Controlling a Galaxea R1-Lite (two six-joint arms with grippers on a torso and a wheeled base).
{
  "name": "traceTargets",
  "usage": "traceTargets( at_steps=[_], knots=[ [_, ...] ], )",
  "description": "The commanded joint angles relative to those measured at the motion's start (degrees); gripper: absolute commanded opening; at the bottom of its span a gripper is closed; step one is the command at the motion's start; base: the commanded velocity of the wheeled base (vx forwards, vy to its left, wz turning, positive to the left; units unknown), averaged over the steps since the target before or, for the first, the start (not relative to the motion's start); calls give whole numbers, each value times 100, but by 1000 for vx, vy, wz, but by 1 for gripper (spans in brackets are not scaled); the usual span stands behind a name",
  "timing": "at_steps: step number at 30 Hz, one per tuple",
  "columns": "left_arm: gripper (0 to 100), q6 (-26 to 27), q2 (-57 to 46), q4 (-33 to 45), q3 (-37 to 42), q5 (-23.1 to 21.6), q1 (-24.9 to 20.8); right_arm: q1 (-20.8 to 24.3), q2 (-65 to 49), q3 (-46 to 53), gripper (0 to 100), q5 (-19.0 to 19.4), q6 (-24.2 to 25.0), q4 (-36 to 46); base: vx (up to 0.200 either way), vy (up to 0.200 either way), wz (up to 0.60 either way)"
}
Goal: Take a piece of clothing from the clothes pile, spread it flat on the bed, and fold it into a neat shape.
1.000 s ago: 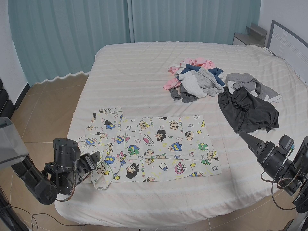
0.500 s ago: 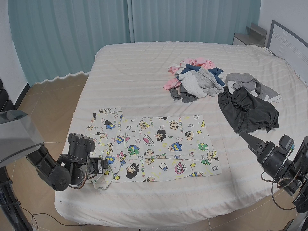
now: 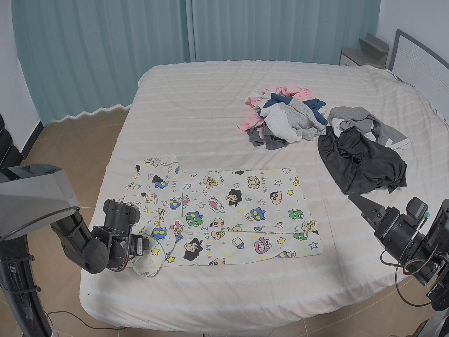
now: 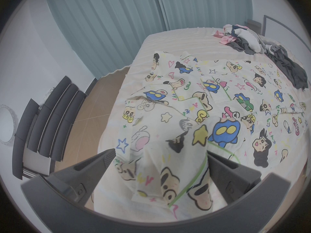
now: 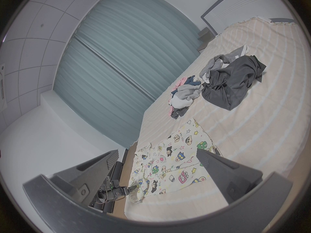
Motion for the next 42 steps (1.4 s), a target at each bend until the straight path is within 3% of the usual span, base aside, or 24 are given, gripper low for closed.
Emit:
traceTargets(
  at_steps=[1, 10, 14, 18, 19, 21, 22, 24, 29, 35, 37, 42],
  knots=[
    [100, 9, -362, -3, 302, 14, 190, 9, 9, -1, 100, 0, 0, -2, 0, 0, 0],
    [100, -176, -652, -109, 970, -74, 568, 62, 123, 157, 100, 79, 61, -2, 0, 0, 0],
    [100, -677, -652, -460, 1128, -628, 699, 458, 703, -159, 100, 440, 79, -11, 0, 0, 0],
    [100, -914, -678, -513, 1146, -821, 699, 642, 932, -344, 100, 475, 70, -11, 0, 0, 0],
    [100, -1529, -836, -522, 1198, -1296, 647, 836, 1477, -1082, 100, 624, 26, 112, 0, 0, 0],
    [100, -1661, -906, -522, 1216, -1436, 620, 897, 1600, -1231, 100, 712, 18, 235, 0, 0, 0],
    [100, -2144, -1240, -504, 1374, -2060, 524, 1073, 1978, -1882, 100, 1099, 18, 903, 0, 0, 0],
    [100, -2320, -1434, -504, 1480, -2377, 524, 1222, 2197, -2374, 100, 1336, 26, 1273, 0, 0, 0],
    [100, -2636, -1434, -522, 1576, -2535, 647, 1495, 3024, -3727, 100, 1776, -18, 2081, 0, 0, 0],
    [100, -3137, -1337, -742, 1585, -2781, 708, 1512, 3841, -5151, 100, 1864, -44, 3716, 0, 0, 0],
    [100, -3401, -1372, -952, 1603, -3185, 743, 1750, 4017, -5477, 100, 1828, -114, 4208, 0, 0, 0],
    [100, -3621, -1320, -988, 1796, -3792, 849, 2057, 4430, -5512, 100, 1740, -132, 4182, 0, 0, 0]
  ],
)
